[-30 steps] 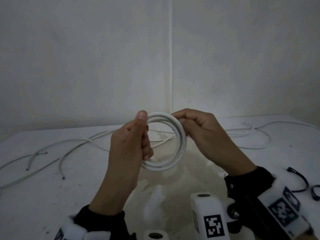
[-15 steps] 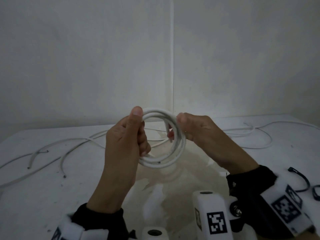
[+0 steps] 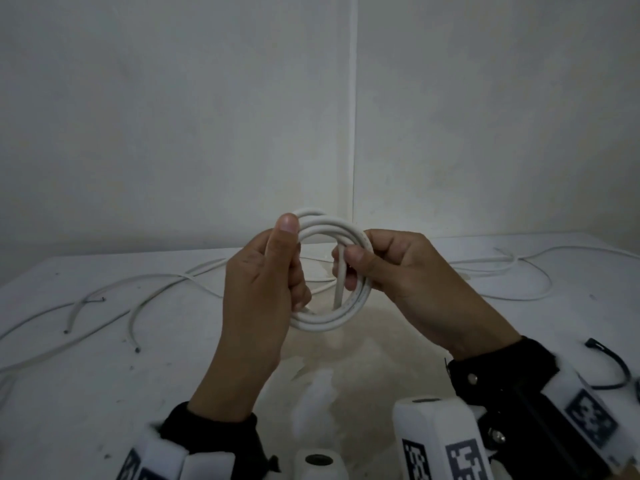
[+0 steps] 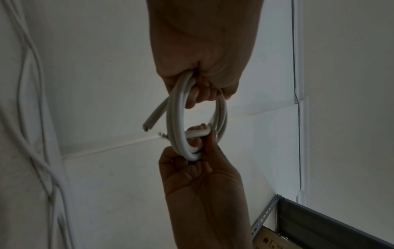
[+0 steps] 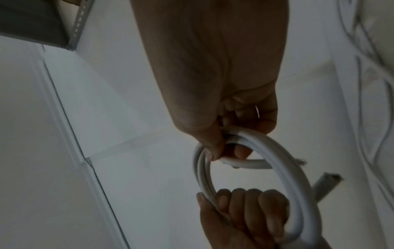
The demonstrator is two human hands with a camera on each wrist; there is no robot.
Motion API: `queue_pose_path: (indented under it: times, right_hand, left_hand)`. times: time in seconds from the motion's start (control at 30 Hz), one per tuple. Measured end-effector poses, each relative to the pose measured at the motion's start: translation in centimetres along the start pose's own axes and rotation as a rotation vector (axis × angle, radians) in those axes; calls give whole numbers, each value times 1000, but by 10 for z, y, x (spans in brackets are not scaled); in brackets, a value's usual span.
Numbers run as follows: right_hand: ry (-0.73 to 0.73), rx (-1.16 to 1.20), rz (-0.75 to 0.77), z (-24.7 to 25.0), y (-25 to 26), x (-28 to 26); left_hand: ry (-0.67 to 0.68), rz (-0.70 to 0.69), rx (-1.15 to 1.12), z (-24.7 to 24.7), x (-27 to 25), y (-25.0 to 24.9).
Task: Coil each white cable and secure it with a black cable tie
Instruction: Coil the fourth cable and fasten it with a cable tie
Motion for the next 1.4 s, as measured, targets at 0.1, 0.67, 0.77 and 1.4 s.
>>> queue_pose_path:
  times: [0.1, 0.67, 0.77, 1.4]
  right_hand:
    - [14, 148, -40, -6, -5, 0]
    - [84, 106, -102, -9, -6, -3]
    - [41, -247, -63, 1, -8, -2]
    - [17, -661, 109, 10, -2, 1]
  left_hand:
    - [10, -17, 8, 2, 1, -1]
    - [-26, -91, 182, 10, 6, 8]
    - [-62, -114, 223, 10, 7, 9]
    - [-176, -159, 124, 12, -1, -9]
Point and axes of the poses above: each hand's wrist, its own x-axis towards the middle knuckle, its own z-axis out of the back of the hand, y = z × x, the point moved 5 cm from there along x, towards the middle knuckle, and after that the axes turned 6 degrees about z, right-handed, at the moved point
